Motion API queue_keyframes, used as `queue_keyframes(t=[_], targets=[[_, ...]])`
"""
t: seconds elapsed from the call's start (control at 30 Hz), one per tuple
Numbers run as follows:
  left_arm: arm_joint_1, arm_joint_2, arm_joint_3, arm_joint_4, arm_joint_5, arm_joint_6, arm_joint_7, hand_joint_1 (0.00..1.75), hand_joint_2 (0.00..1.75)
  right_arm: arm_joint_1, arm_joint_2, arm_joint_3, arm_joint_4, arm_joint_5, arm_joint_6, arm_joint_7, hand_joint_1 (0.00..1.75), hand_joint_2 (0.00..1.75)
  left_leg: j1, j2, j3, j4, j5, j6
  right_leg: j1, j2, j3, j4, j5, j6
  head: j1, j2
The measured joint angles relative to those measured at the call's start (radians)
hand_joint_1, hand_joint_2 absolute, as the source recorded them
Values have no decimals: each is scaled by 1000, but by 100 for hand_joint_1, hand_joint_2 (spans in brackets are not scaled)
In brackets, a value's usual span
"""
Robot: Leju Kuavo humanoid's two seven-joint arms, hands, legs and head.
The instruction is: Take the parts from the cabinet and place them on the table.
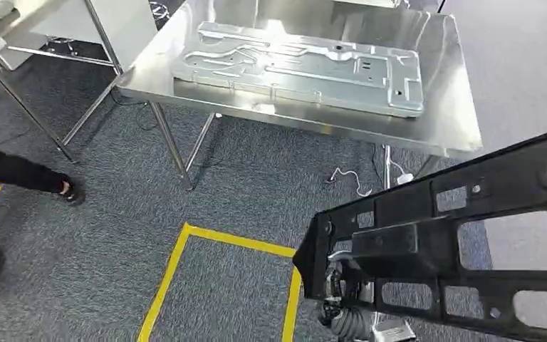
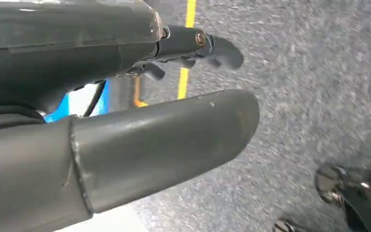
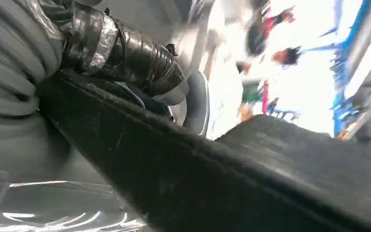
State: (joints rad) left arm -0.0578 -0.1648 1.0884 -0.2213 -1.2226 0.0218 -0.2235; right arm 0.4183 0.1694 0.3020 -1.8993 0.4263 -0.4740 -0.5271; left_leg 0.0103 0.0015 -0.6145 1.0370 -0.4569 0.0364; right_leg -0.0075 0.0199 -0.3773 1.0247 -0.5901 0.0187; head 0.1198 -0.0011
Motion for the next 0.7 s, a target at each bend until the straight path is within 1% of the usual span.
queue_keyframes(t=[0.03, 0.07, 0.1, 0.13, 0.17, 0.2, 0.23, 0.27, 0.3, 0.33, 0.37, 0.4, 0.43, 0.47, 0.5, 0.53, 0.57, 0.6, 0.63, 0.67, 0.7], targets=[[6, 1, 0, 0, -3, -1, 0, 0, 0, -5, -6, 10, 2, 104, -75, 47, 175, 175, 0, 0, 24, -22, -6, 4, -3, -6, -40, 73, 30, 3, 2, 0], [6, 2, 0, 0, -10, -3, 0, 0, 0, -11, -13, 18, 3, 246, -142, 98, 175, 175, 1, 1, 48, -39, -12, 10, -4, -10, -92, 151, 42, 5, 2, 0], [6, 3, 0, 0, -11, -5, 1, 0, 0, -25, -21, 16, 4, 344, -176, 133, 175, 175, 1, 2, 72, -55, -19, 10, -6, -10, -151, 216, 24, 7, 1, 0], [6, 3, 0, 0, -14, -6, 1, 0, 0, -38, -26, 16, 4, 418, -181, 153, 175, 175, 1, 1, 99, -69, -30, 10, -7, -11, -199, 252, -23, 10, 1, 0], [6, 3, 0, 0, -15, -7, 1, 0, 0, -42, -31, 16, 5, 447, -183, 164, 175, 175, 2, 0, 127, -81, -42, 9, -8, -12, -232, 261, -77, 15, 1, 0], [6, 3, 0, 0, -17, -7, 1, 0, 0, -45, -32, 17, 5, 454, -182, 167, 175, 175, 3, -3, 156, -90, -56, 6, -9, -14, -256, 251, -116, 19, 1, 0], [6, 3, 0, 0, -17, -8, 1, 0, 0, -48, -37, 19, 6, 459, -182, 172, 175, 175, 5, -7, 188, -97, -72, 3, -12, -15, -273, 223, -135, 22, 1, 0], [7, 3, 0, 0, -17, -8, 1, 0, 0, -47, -39, 18, 10, 460, -182, 175, 175, 175, 7, -9, 218, -99, -91, 0, -14, -16, -284, 174, -120, 24, 1, 0], [9, 3, 0, 0, -17, -8, 1, 0, 0, -47, -41, 19, 13, 460, -183, 178, 175, 175, 9, -10, 245, -99, -113, -3, -16, -18, -292, 113, -52, 24, 1, 0], [13, 3, 0, 0, -17, -8, 1, 0, 0, -47, -42, 19, 14, 460, -183, 179, 175, 175, 9, -8, 264, -100, -137, -7, -17, -26, -304, 46, 95, 20, 2, 0], [13, 3, 0, 0, -17, -8, 1, 0, 0, -47, -44, 18, 17, 459, -183, 179, 175, 175, 7, -7, 291, -87, -161, -13, -8, -35, -314, 28, 219, 13, 0, 0], [10, 3, 0, 0, -17, -8, 1, 0, 0, -51, -47, 20, 19, 459, -183, 184, 175, 175, 7, -8, 294, -100, -177, -28, 1, -28, -300, 45, 175, -5, 1, 0], [5, 3, 1, 0, -17, -8, 3, 0, 0, -51, -43, 21, 16, 459, -183, 183, 175, 175, 12, -5, 310, -116, -185, -36, 6, -24, -294, 49, 167, -14, 1, 0], [-1, 4, 1, 0, -18, -8, 0, 0, 0, -52, -44, 21, 16, 459, -183, 182, 175, 175, 13, -5, 321, -96, -168, -43, 7, -22, -282, 43, 148, -27, 1, 0], [-10, 3, 0, 0, -18, -8, 0, 0, 0, -52, -45, 23, 16, 459, -183, 180, 175, 175, 15, -5, 323, -70, -153, -52, 7, -16, -264, 38, 138, -36, 1, 0], [-14, 3, 0, 0, -18, -9, 0, 0, 0, -52, -44, 24, 15, 460, -183, 180, 175, 175, 19, -5, 288, 13, -124, -53, 3, -15, -230, 21, 125, -46, 1, 0], [-16, 3, 0, 0, -18, -8, 0, 0, 0, -52, -44, 25, 15, 478, -183, 180, 175, 175, 18, -5, 232, 111, -98, -54, 2, -15, -207, 12, 113, -52, -1, 0], [-18, 3, 0, 0, -20, -10, -1, 0, 0, -53, -44, 25, 15, 519, -183, 181, 175, 175, 18, -5, 170, 188, -110, -53, 2, -14, -188, 5, 101, -56, -2, 0], [-16, 3, 0, 0, -23, -10, 0, 0, 0, -54, -43, 19, 12, 578, -183, 179, 175, 175, 18, -5, 119, 235, -149, -55, 2, -11, -171, 1, 89, -57, -1, 0], [-11, 3, 0, 0, -28, -10, 1, 0, 0, -52, -36, 7, 4, 650, -183, 177, 175, 175, 16, -5, 69, 258, -219, -55, 2, -5, -144, -6, 72, -57, -2, 0], [-7, 3, 0, 0, -32, -10, 2, 0, 0, -51, -29, -3, -3, 700, -183, 178, 175, 175, 13, -5, 31, 254, -279, -55, 3, -1, -117, -13, 55, -56, -1, 0]])
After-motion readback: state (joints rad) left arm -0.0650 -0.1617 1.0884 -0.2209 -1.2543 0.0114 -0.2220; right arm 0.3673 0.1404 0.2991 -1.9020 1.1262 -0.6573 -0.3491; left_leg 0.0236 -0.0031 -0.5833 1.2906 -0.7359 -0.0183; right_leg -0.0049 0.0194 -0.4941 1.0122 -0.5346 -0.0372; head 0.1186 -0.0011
